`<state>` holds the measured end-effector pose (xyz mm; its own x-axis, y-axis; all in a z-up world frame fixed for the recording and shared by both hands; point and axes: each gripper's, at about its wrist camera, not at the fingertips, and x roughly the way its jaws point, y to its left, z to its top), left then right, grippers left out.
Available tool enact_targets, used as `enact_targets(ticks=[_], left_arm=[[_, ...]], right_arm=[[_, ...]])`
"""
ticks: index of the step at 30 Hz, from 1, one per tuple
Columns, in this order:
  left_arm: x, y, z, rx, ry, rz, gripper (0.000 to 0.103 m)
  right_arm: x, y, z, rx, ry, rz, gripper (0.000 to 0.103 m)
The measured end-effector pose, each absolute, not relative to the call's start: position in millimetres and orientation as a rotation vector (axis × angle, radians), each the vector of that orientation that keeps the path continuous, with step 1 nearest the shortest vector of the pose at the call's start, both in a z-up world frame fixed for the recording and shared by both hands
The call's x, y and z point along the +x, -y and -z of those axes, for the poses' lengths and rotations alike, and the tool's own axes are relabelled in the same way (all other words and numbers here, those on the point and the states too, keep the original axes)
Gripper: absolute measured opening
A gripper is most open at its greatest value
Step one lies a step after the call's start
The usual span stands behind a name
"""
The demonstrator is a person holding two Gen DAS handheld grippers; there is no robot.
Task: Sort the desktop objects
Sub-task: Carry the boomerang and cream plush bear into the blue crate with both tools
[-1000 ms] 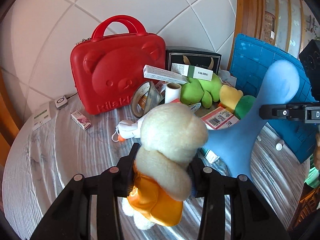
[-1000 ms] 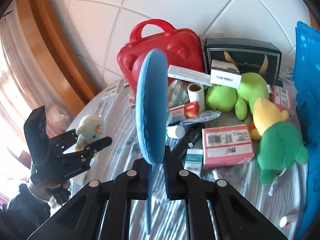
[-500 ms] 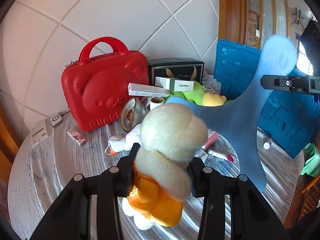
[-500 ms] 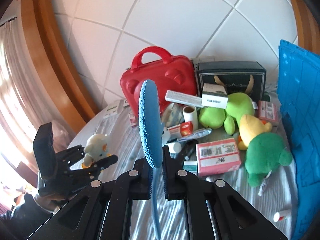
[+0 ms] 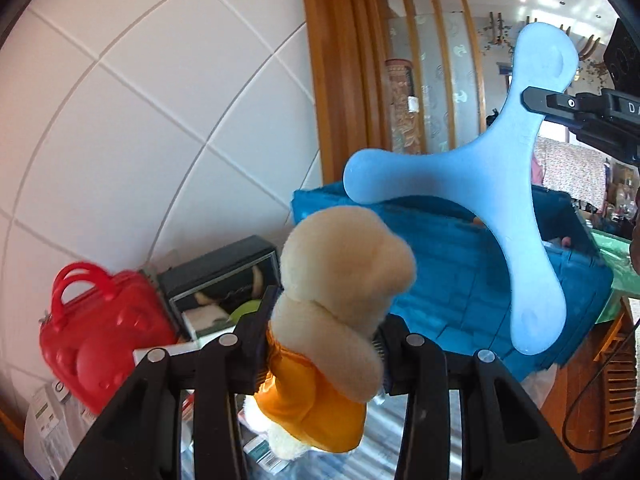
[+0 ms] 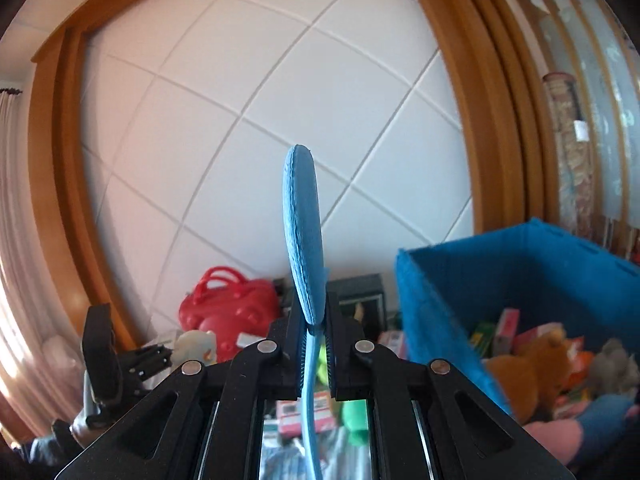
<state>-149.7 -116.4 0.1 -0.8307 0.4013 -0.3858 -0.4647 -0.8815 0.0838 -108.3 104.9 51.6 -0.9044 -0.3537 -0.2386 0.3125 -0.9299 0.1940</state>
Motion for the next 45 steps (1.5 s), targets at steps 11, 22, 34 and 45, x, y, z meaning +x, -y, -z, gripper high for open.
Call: enact_targets(ticks=[11, 22, 34, 45], left_arm=[[-183, -64, -53, -0.402, -0.273, -2.483, 0.04], [-216, -154, -72, -0.442, -0.316, -2.512, 0.043], [-218, -170, -84, -0.454, -0.363, -2.72, 0.082], [-207, -167, -80, -0.462, -0.422, -2.817, 0.083]], right_arm=[[-110, -267, -102, 0.337, 0.303, 2.941, 0.008], [-176, -362, -105, 0.423, 0.357, 3.001, 0.011], [-181, -400, -108, 0.39, 0.411, 3.054, 0.093], [-124, -387, -120, 0.207, 0.412, 3.003, 0.103]])
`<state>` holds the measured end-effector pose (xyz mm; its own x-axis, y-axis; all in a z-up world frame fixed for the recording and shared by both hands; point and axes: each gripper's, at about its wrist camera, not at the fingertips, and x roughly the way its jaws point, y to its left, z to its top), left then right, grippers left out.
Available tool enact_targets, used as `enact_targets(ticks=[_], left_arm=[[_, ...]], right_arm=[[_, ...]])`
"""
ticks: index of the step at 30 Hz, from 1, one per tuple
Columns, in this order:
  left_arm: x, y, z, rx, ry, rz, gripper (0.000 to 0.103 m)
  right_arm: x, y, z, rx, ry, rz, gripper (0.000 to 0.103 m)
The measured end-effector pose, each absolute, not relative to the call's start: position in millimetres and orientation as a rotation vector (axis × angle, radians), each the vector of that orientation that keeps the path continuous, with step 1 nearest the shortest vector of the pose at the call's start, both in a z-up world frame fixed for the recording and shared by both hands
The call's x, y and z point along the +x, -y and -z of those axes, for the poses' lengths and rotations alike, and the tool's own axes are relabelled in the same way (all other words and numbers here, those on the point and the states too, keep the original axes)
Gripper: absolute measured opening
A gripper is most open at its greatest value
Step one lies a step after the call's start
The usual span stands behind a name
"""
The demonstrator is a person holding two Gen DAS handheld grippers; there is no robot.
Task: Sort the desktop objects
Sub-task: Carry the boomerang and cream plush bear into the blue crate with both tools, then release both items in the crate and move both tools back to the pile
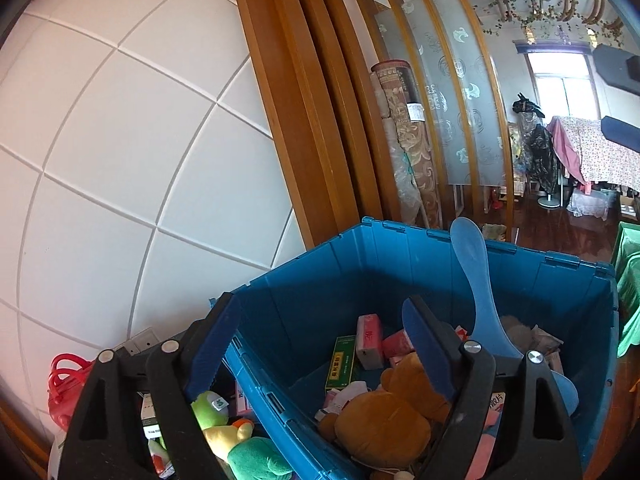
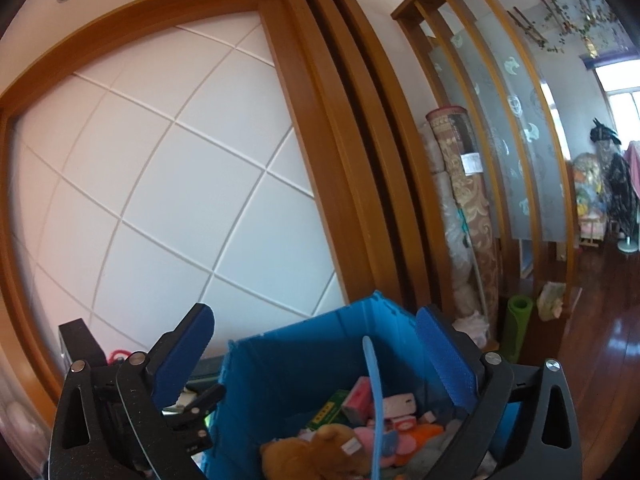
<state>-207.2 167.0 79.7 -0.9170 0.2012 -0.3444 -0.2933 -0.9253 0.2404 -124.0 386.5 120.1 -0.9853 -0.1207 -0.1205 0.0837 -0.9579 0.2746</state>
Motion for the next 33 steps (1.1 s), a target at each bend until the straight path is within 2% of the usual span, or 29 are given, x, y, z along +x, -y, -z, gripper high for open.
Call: enact_targets(ticks=[17, 26, 33], left_arm=[[-176, -118, -63, -0.478, -0.386, -2.939, 0.083], [-151, -47, -54, -0.48, -0.355, -3.053, 0.083], [-128, 42, -44, -0.535, -0.323, -3.156, 0.083]], right_arm=[[-97, -368, -92, 0.282, 0.502, 2.917, 0.103], [-93, -299, -88, 0.296, 0.427, 2.912, 0.103], [-89, -213, -84, 0.271, 0.359, 2.87, 0.103]])
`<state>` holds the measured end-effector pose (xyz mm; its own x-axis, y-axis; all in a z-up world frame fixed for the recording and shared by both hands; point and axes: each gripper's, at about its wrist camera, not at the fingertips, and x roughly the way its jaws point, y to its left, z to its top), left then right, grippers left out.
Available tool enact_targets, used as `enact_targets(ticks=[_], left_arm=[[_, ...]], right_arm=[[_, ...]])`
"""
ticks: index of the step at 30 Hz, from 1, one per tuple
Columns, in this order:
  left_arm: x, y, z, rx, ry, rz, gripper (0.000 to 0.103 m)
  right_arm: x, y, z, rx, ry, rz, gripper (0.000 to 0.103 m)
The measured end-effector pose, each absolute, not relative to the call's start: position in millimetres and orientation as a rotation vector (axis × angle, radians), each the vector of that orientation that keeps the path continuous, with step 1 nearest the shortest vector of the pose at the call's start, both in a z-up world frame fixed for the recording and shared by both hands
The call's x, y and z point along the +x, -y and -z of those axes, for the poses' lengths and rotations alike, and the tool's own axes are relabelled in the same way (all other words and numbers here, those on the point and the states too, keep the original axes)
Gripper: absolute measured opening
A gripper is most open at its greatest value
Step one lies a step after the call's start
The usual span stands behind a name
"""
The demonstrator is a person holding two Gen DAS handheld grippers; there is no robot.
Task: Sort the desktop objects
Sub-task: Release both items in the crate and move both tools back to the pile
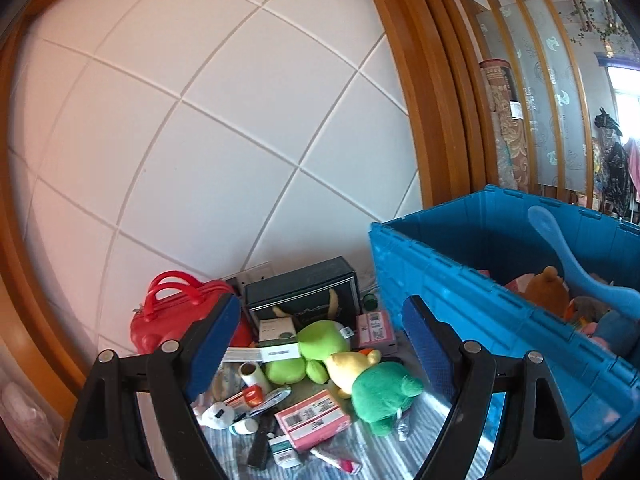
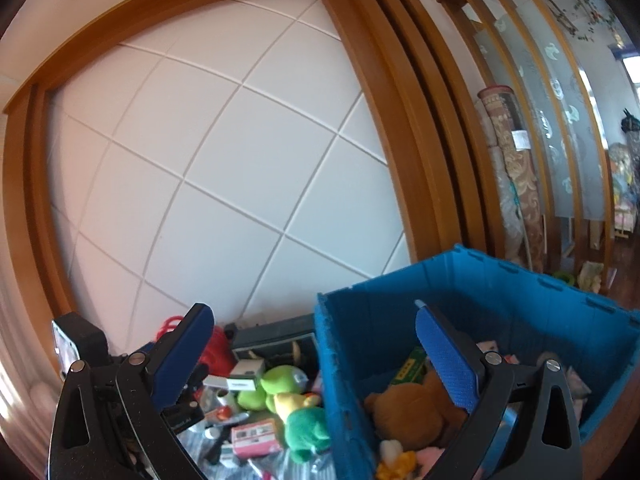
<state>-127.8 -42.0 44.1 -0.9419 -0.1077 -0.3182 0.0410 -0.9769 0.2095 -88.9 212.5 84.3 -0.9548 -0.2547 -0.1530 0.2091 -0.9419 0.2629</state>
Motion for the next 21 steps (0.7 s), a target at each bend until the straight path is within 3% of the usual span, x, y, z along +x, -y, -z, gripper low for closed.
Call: enact_targets(ticks=[13, 21], left_arm=[[-89, 223, 7, 0.481, 0.446, 2.746, 0.083], [-86, 301, 64, 0.647, 0.293, 2.643, 0.083]], right_arm=[[-93, -58, -19, 0.541, 0.123, 2.806, 0.103], [-129, -10, 55, 0.822, 0.018, 2.676, 0.103]])
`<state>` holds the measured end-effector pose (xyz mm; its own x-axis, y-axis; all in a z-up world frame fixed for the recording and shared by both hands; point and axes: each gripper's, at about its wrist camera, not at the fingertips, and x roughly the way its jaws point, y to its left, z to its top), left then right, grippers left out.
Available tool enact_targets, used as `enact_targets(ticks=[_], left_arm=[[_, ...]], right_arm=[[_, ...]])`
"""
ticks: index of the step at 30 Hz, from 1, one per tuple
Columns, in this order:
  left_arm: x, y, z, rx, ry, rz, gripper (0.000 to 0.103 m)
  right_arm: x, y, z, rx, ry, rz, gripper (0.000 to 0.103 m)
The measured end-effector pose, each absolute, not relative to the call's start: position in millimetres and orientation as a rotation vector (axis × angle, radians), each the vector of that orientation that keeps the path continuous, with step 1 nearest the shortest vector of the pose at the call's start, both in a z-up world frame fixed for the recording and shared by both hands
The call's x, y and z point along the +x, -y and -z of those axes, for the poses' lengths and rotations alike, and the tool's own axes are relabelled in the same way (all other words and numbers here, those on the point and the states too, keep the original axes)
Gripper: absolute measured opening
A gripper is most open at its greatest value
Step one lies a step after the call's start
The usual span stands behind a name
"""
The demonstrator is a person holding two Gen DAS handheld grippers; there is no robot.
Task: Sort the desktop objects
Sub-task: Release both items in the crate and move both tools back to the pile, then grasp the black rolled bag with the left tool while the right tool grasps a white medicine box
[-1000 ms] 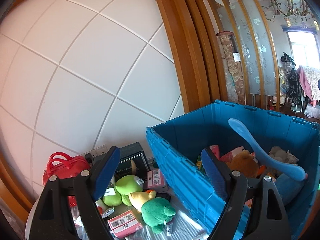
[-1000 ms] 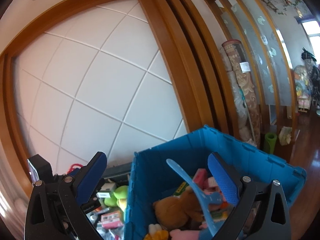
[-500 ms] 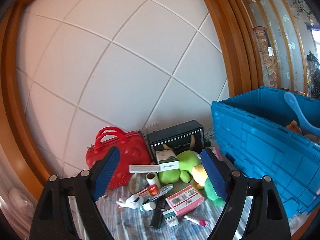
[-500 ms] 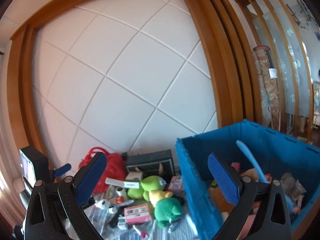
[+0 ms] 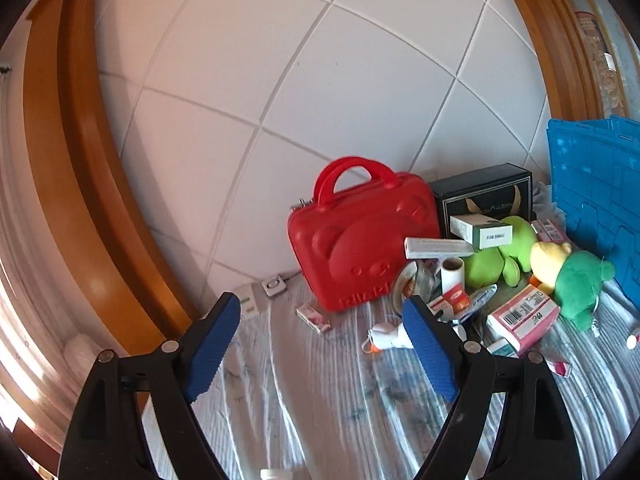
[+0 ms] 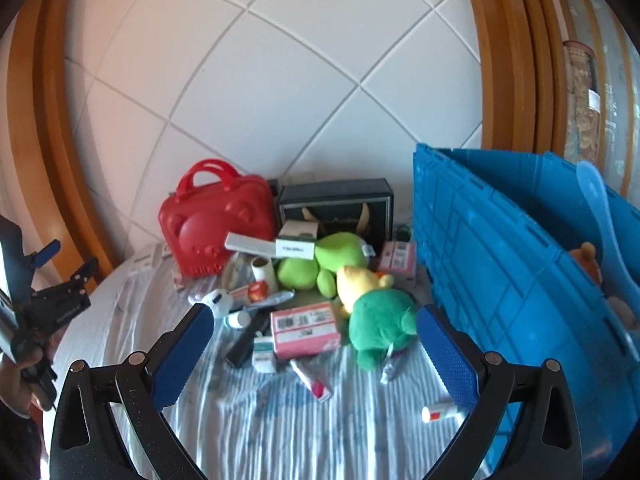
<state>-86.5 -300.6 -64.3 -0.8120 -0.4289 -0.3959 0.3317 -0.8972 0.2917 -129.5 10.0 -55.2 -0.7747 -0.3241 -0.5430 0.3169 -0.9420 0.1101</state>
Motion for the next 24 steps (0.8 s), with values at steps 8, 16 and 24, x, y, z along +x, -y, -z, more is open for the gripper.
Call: enact_targets(ticks=[8, 16, 24], left_arm=[[-113, 286, 126, 0.8, 0.254, 2.715, 0.083], [-171, 257, 191, 0.99, 0.318, 2.81, 0.083], [-200, 270, 239, 1.185, 0.277, 2.801, 0.083]], right_arm=[[-173, 20, 114, 0.946, -0.043, 2.545, 0.103], [-217, 34, 159, 1.059, -0.02, 2.396, 0.103], [-258, 92, 245, 1.279, -0.01, 2.152, 0.074]])
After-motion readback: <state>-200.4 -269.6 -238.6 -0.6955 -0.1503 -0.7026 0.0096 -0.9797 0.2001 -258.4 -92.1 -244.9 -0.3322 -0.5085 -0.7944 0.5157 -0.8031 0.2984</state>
